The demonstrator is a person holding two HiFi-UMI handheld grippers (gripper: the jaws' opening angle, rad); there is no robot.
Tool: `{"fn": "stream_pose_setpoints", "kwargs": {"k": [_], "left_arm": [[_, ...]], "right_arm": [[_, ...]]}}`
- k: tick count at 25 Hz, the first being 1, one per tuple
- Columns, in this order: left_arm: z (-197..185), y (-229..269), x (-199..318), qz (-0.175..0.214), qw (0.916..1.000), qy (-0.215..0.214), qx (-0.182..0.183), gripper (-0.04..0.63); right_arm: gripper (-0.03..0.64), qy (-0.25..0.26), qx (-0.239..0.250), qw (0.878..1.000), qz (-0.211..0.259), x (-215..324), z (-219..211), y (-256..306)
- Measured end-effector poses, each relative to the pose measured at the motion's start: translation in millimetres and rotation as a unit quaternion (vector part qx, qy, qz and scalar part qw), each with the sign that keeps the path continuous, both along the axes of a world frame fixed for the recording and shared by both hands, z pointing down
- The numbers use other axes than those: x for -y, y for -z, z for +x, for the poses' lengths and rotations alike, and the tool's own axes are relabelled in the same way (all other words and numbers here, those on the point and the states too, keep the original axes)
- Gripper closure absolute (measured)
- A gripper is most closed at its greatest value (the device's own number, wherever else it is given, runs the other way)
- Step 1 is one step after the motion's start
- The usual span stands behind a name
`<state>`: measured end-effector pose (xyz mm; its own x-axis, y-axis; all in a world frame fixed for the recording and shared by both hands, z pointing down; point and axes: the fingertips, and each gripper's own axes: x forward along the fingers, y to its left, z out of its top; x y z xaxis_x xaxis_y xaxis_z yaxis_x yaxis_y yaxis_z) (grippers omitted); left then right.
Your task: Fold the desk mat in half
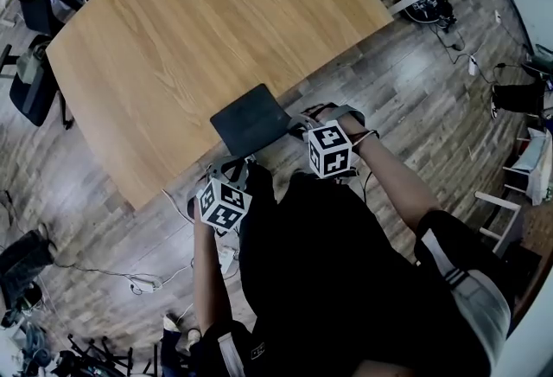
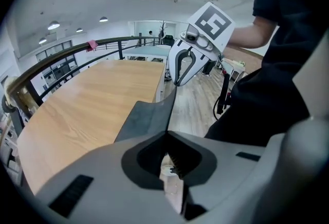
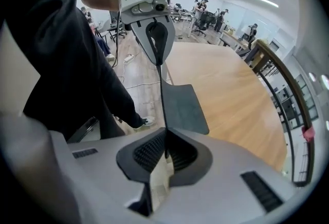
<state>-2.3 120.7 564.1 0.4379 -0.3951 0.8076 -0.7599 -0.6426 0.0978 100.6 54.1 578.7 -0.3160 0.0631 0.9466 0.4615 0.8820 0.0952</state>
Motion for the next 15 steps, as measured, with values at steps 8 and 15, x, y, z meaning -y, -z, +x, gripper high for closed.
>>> {"fn": "stream_pose_setpoints", "kwargs": {"k": [8, 15], "left_arm": [[-16, 13, 11, -0.03, 0.9984, -0.014, -0.045, 0.565], [-33, 4, 29, -0.055, 0.9968, 0.007, -0.058, 0.565]], "right_arm": [[0.58, 0.002, -0.042, 0.996, -0.08, 8, -16, 18], [0.58, 0.022, -0.076, 0.987, -0.137, 20, -29, 13]]}}
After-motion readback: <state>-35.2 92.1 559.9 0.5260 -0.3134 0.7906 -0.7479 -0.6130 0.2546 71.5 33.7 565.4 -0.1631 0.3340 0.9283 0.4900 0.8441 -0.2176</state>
